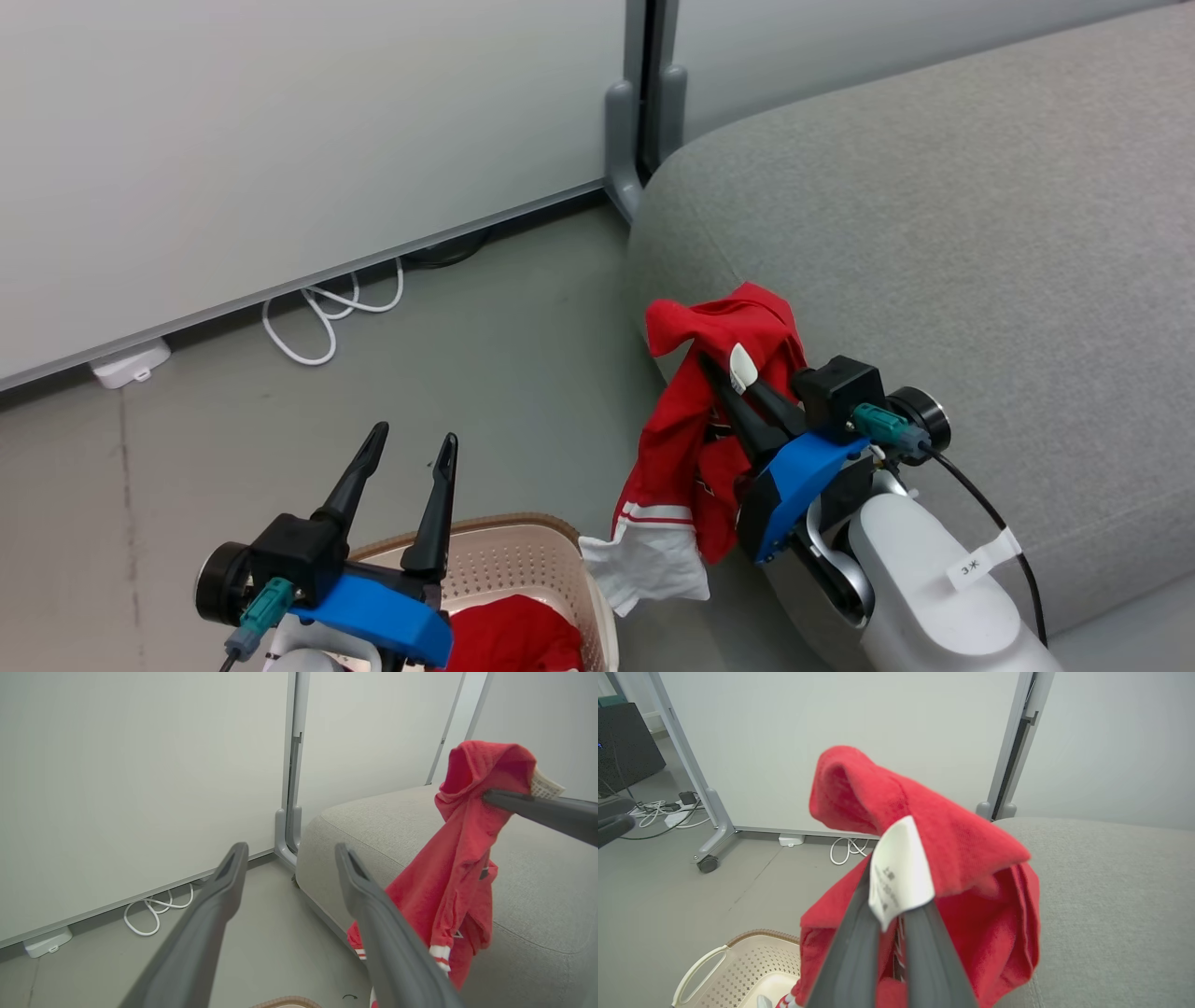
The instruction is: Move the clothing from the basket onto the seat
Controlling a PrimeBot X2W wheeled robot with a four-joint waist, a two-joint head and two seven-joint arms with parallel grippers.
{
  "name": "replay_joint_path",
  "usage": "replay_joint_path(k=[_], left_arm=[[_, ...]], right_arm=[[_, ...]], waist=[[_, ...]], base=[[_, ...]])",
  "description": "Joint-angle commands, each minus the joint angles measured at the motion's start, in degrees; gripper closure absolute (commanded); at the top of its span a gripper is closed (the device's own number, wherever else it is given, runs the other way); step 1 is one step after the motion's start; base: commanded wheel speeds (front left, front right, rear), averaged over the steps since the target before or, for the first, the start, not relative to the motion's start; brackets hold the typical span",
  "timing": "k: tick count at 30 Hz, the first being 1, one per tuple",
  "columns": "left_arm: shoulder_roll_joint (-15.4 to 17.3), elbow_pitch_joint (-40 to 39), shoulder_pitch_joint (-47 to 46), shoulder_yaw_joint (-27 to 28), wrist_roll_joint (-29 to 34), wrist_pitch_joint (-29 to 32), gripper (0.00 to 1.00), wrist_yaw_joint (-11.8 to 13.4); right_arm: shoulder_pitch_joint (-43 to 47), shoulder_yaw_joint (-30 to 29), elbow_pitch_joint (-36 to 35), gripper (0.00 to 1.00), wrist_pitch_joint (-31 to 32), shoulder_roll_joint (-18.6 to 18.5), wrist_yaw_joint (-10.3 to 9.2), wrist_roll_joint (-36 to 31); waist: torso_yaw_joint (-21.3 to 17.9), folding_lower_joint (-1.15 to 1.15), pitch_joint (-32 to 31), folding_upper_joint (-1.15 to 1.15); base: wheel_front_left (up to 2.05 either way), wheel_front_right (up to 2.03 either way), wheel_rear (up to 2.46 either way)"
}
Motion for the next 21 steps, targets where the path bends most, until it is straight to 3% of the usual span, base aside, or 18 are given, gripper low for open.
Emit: replay_joint_path(k=[1,11,21], left_arm=[[-0.1,0.3,-0.9,0.3,0.5,-0.1,0.00,-0.4],[-0.9,1.0,-0.5,1.7,2.1,-0.1,0.00,-1.7],[-1.6,1.5,0.2,1.7,3.2,-0.1,0.00,-2.6]], right_arm=[[0.5,-0.2,-0.4,1.00,-0.1,-0.1,0.03,-0.3],[1.5,-1.0,-1.1,1.00,-0.7,-0.1,0.03,-1.2],[3.1,-2.3,-1.8,1.00,-0.7,-0.1,0.03,-1.7]], waist=[[-2.3,0.00,0.8,0.00],[-9.1,0.00,1.4,0.00],[-11.0,0.00,1.1,0.00]], base=[[0.00,0.00,0.00],[0.00,0.00,0.00],[0.00,0.00,0.00]])
